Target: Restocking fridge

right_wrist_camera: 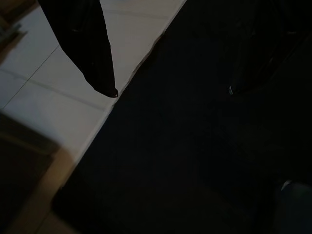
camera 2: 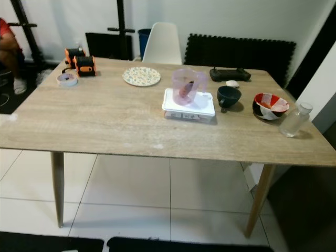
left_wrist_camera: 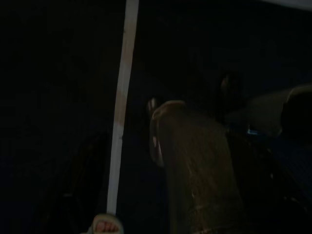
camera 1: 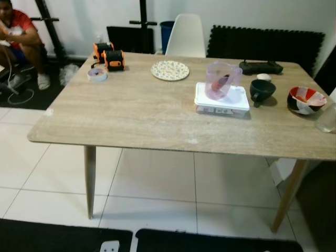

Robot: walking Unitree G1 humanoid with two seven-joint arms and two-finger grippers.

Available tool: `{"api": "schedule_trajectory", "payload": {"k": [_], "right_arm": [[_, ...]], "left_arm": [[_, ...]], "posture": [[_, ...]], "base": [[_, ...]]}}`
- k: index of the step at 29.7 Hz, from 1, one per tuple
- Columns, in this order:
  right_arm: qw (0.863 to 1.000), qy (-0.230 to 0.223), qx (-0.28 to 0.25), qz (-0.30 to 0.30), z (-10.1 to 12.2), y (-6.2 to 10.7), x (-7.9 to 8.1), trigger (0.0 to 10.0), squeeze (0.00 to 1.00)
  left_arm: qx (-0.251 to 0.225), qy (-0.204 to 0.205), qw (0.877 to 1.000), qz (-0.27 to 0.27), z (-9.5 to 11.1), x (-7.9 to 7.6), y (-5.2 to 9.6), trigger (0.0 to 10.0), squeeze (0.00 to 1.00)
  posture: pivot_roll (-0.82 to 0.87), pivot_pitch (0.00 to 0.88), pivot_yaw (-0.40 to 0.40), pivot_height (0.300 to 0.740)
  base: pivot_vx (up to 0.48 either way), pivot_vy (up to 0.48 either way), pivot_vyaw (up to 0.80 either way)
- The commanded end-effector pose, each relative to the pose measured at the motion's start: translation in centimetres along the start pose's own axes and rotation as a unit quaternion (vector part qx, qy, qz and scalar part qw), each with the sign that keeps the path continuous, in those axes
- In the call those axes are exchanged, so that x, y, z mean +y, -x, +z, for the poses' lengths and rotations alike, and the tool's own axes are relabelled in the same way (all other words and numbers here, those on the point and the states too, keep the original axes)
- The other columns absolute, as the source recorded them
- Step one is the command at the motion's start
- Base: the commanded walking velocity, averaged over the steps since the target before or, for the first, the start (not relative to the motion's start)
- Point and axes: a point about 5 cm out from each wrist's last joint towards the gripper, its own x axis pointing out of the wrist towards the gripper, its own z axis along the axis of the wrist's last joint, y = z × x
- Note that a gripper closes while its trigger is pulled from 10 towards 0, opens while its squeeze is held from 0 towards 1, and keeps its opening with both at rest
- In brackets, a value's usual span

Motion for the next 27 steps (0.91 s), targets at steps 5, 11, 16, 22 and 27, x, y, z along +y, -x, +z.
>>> {"api": "schedule_trajectory", "payload": {"k": [5,11,16,22,27], "right_arm": [[1.000,0.001,0.001,0.005,-0.06,-0.02,0.22,10.0,0.00],[1.000,0.000,0.000,0.006,0.04,-0.03,0.23,10.0,0.00],[1.000,-0.001,-0.001,0.007,0.07,-0.03,0.23,10.0,0.00],[1.000,-0.001,0.000,0.005,0.04,-0.02,0.15,10.0,0.00],[1.000,0.000,0.000,0.004,0.08,-0.01,0.09,10.0,0.00]], "left_arm": [[0.010,0.005,1.000,0.006,-0.59,0.15,0.10,10.0,0.00],[0.010,0.000,1.000,-0.001,-0.58,0.03,0.09,10.0,0.00],[0.013,-0.003,1.000,-0.004,-0.68,-0.12,0.08,10.0,0.00],[0.011,0.003,1.000,0.008,-0.67,0.07,0.09,10.0,0.00],[0.011,0.001,1.000,0.009,-0.66,0.04,0.08,10.0,0.00]], "posture": [[-0.06,0.000,-0.039,0.740],[-0.06,0.000,-0.039,0.740],[-0.06,0.000,-0.038,0.740],[-0.07,0.000,-0.039,0.740],[-0.07,0.000,-0.039,0.740]], "base": [[0.000,0.000,0.00],[0.000,0.000,0.00],[0.000,-0.353,0.00],[0.000,-0.079,0.00],[0.000,0.000,0.00]]}}
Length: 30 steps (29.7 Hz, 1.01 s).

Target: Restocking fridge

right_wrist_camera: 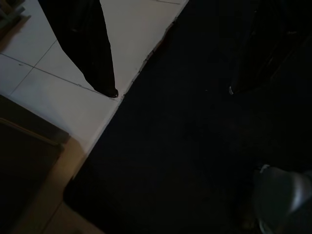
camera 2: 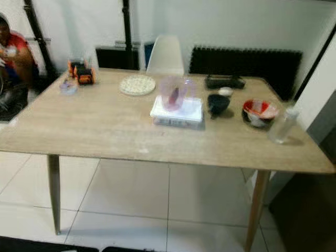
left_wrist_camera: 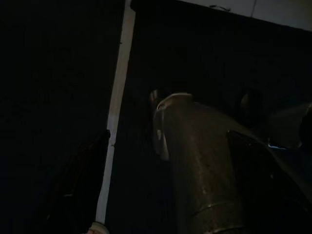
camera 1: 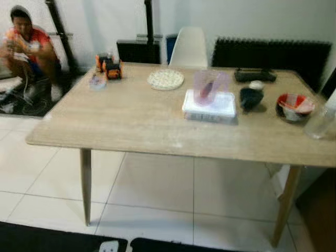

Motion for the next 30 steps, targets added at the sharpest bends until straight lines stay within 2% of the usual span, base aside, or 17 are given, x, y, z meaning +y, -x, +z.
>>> {"api": "schedule_trajectory", "payload": {"k": [1,20,23,24,25,30], "right_arm": [[1.000,0.000,-0.002,0.002,0.1,0.0,0.2,10.0,0.00],[0.999,0.005,-0.029,-0.018,1.1,-0.1,0.2,10.0,0.00],[0.999,0.023,-0.033,-0.028,1.4,0.0,0.1,10.0,0.00],[0.999,0.018,-0.035,-0.017,1.5,-0.1,0.2,10.0,0.50],[0.999,0.016,-0.035,-0.011,1.5,-0.1,0.3,10.0,1.00],[0.999,0.018,-0.033,-0.021,1.5,-0.1,0.1,10.0,1.00]], "left_arm": [[0.011,-0.001,1.000,-0.001,-0.5,-0.2,0.0,10.0,0.00],[0.002,-0.008,1.000,0.011,0.1,-0.2,-0.1,10.0,0.00],[0.001,-0.010,1.000,0.013,0.3,-0.2,-0.1,10.0,0.00],[0.001,-0.007,1.000,0.010,0.3,-0.2,-0.1,10.0,1.00],[0.002,-0.003,1.000,0.010,0.2,-0.1,-0.1,10.0,1.00],[0.002,-0.001,1.000,0.016,0.2,0.1,-0.1,10.0,1.00]], "posture": [[-0.07,0.000,-0.039,0.740],[-0.06,0.000,-0.043,0.740],[-0.06,0.000,-0.045,0.740],[-0.06,0.000,-0.044,0.740],[-0.06,0.000,-0.044,0.740],[-0.06,0.000,-0.044,0.740]], "base": [[0.000,0.000,0.00],[0.000,0.000,0.00],[0.000,0.000,0.00],[0.000,0.000,0.00],[0.000,0.000,0.00],[0.000,0.000,0.00]]}}
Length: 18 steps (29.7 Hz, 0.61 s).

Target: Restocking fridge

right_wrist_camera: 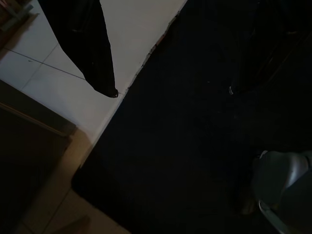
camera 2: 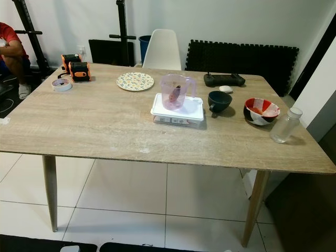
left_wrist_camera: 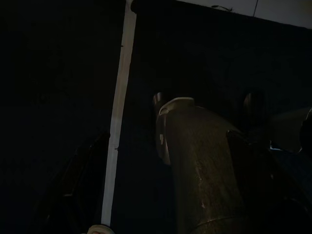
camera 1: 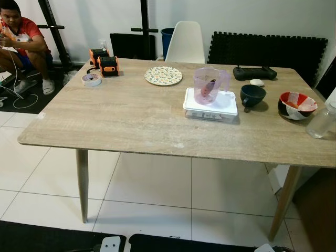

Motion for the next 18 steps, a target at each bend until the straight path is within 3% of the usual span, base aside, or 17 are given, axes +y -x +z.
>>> {"api": "schedule_trajectory", "payload": {"k": [1,2,3,11,18], "right_arm": [[1.000,0.005,0.007,-0.016,-0.2,0.0,-0.3,10.0,1.00],[1.000,0.002,0.010,-0.023,-0.3,0.0,-0.4,10.0,1.00],[1.000,-0.004,0.013,-0.015,-0.4,0.0,-0.3,10.0,0.00],[1.000,0.002,0.022,-0.005,-1.0,0.0,0.4,10.0,0.00],[1.000,-0.003,0.030,-0.005,-1.6,0.0,1.0,10.0,0.00]], "left_arm": [[0.012,0.010,1.000,0.006,-0.6,0.1,0.1,10.0,1.00],[0.012,0.014,1.000,0.006,-0.7,0.1,0.1,10.0,1.00],[0.013,0.016,1.000,0.003,-0.7,0.1,0.1,10.0,0.00],[0.022,0.015,1.000,0.014,-1.2,1.1,0.3,10.0,0.00],[0.033,-0.017,0.999,0.010,-1.5,1.0,0.4,10.0,0.00]], "posture": [[-0.06,0.000,-0.044,0.740],[-0.06,0.000,-0.044,0.740],[-0.06,0.000,-0.044,0.740],[-0.07,0.000,-0.047,0.740],[-0.07,0.000,-0.002,0.740]], "base": [[0.000,0.000,0.00],[0.000,0.000,0.00],[0.000,0.000,0.00],[0.000,0.000,0.00],[0.000,0.000,0.00]]}}
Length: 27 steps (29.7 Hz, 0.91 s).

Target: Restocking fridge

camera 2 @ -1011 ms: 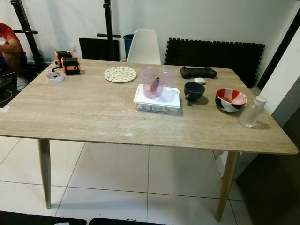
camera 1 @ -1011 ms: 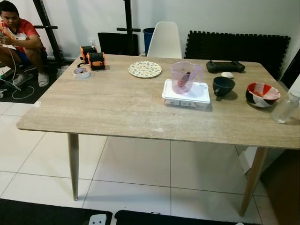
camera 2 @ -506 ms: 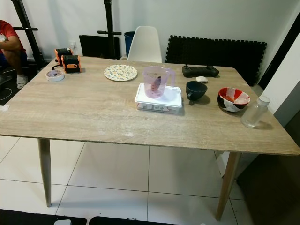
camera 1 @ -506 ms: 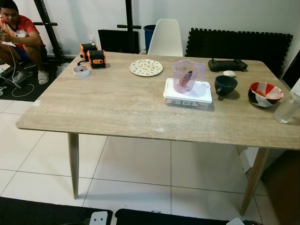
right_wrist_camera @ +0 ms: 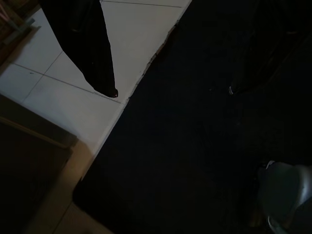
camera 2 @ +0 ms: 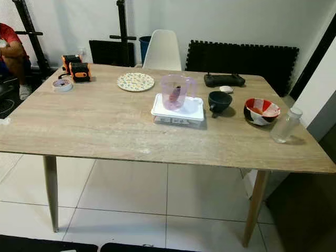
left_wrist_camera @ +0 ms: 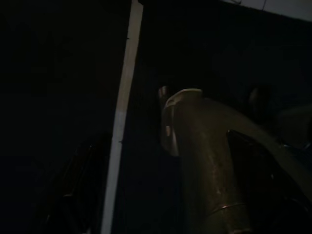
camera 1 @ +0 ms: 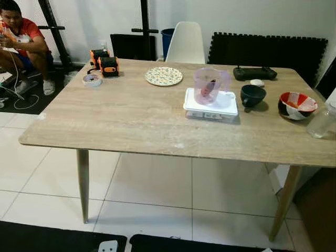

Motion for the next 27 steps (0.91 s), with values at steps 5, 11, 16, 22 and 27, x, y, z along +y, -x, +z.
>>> {"api": "schedule_trajectory", "payload": {"k": [5,11,16,22,27], "right_arm": [[1.000,-0.001,0.013,0.012,-0.8,0.0,1.3,10.0,0.00],[1.000,0.017,0.001,0.016,0.4,-0.1,1.1,10.0,0.00],[1.000,0.014,-0.023,-0.004,2.5,-0.1,-0.1,10.0,0.00],[0.999,0.042,-0.029,0.006,3.2,-0.1,0.1,10.0,0.00],[0.998,0.056,-0.036,-0.002,3.4,0.0,-0.6,10.0,0.00]], "left_arm": [[0.007,-0.033,0.999,0.009,0.6,1.3,0.1,10.0,0.00],[-0.027,-0.013,0.999,0.040,3.1,3.2,0.2,10.0,0.00],[-0.022,-0.007,0.999,0.038,2.5,2.8,0.2,10.0,0.00],[-0.011,0.014,0.999,0.042,1.2,2.4,0.2,10.0,0.00],[0.006,0.023,0.999,0.041,-0.4,1.9,0.4,10.0,0.00]], "posture": [[-0.06,0.000,0.020,0.740],[-0.03,0.000,-0.003,0.740],[-0.01,0.000,-0.012,0.740],[0.02,0.000,-0.051,0.740],[0.00,0.000,-0.058,0.740]], "base": [[0.000,0.000,0.00],[0.000,0.000,0.00],[0.000,0.000,0.00],[0.000,0.000,0.00],[0.000,0.000,0.00]]}}
